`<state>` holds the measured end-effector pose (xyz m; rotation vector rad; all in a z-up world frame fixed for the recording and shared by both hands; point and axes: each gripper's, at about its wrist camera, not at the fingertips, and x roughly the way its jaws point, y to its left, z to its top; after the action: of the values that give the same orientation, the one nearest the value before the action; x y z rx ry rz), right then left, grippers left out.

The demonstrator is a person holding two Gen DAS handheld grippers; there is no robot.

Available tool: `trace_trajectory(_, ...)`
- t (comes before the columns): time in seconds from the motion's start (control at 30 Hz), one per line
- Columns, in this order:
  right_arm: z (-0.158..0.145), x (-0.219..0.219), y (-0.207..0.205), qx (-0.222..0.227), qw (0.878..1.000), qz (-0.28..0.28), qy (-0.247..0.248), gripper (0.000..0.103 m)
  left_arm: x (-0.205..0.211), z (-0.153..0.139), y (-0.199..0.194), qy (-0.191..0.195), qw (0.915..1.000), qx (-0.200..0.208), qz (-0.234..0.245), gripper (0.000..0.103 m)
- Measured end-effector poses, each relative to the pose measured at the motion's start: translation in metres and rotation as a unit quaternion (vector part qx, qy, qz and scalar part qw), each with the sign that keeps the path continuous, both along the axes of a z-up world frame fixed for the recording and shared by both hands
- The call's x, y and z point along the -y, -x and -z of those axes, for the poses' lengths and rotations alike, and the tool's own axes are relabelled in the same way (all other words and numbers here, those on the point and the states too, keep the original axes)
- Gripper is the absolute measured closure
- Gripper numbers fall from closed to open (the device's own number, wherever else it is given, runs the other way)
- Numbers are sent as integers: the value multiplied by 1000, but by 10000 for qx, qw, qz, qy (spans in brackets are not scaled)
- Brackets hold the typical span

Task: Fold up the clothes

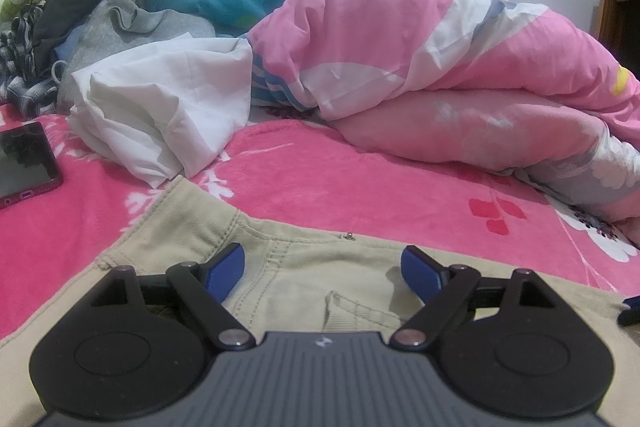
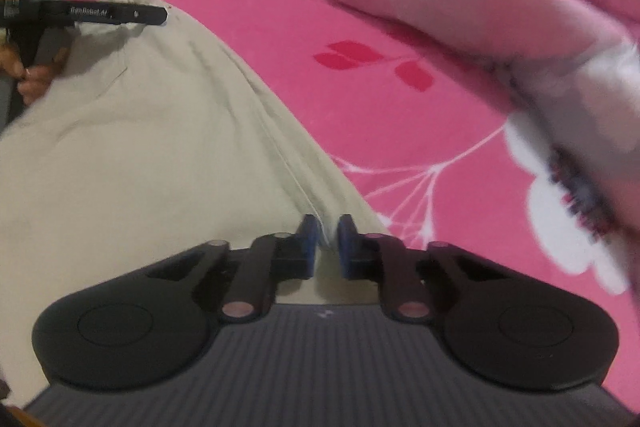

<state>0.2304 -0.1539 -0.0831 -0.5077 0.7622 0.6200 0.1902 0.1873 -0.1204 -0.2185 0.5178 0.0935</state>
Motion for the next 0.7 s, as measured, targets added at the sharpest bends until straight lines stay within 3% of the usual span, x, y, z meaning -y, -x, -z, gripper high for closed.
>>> trace_trajectory(0.27, -17, -11, 13, 865, 9954, 198, 351, 101, 3, -2, -3, -130, 9999, -102, -18, 16)
trace_trajectory(0.43, -11, -9, -3, 904, 9948, 295, 359, 101, 9, -4, -7, -340, 9991, -254, -48, 16)
trace_trajectory(0.63, 34, -9, -18, 892, 9943, 353, 473, 99, 15, -6, -11, -591, 9973, -436, -84, 16)
trace_trajectory(0.7, 22, 1, -17, 912, 9943, 502, 239, 95, 18, -7, -13, -675, 9964, -497, -95, 16)
